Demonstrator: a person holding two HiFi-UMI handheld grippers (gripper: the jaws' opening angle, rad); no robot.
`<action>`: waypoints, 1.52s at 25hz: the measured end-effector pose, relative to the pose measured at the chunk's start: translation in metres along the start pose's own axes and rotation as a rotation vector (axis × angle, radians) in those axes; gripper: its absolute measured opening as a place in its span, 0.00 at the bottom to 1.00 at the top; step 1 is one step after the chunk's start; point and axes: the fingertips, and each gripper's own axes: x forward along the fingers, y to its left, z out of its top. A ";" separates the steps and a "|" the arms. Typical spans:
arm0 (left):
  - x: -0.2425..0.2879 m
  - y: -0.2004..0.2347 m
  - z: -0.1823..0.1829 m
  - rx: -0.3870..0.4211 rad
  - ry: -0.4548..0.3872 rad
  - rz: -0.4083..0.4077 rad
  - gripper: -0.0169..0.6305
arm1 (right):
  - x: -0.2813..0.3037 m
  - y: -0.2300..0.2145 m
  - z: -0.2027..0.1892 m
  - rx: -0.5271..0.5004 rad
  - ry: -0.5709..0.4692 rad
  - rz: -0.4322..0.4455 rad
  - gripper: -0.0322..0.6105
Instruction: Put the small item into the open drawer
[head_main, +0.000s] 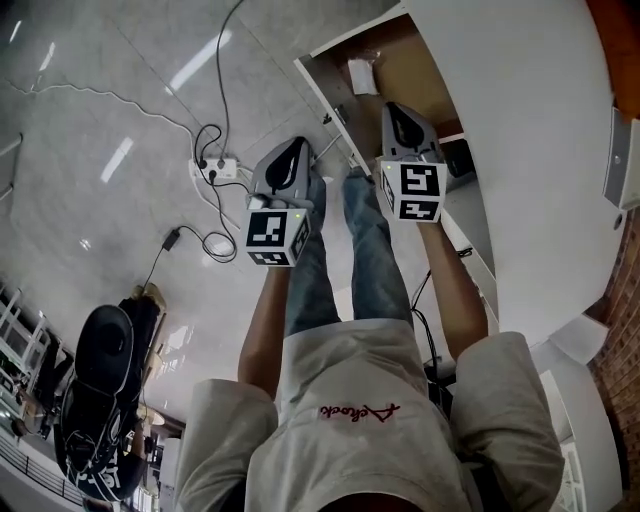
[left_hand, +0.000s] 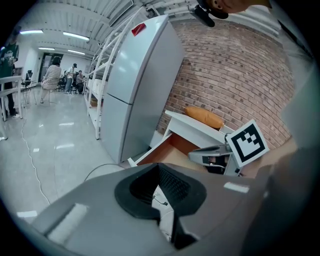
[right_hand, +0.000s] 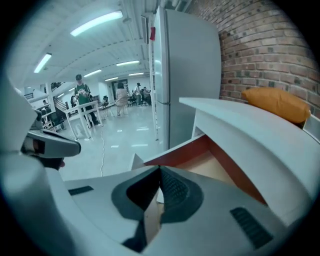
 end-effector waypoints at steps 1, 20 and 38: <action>-0.002 -0.003 0.006 0.007 -0.007 -0.002 0.04 | -0.008 0.000 0.007 0.005 -0.017 -0.005 0.07; -0.052 -0.069 0.159 0.138 -0.209 -0.037 0.03 | -0.162 -0.031 0.130 -0.011 -0.247 -0.117 0.07; -0.137 -0.084 0.269 0.241 -0.351 0.034 0.04 | -0.243 -0.047 0.222 -0.007 -0.394 -0.180 0.07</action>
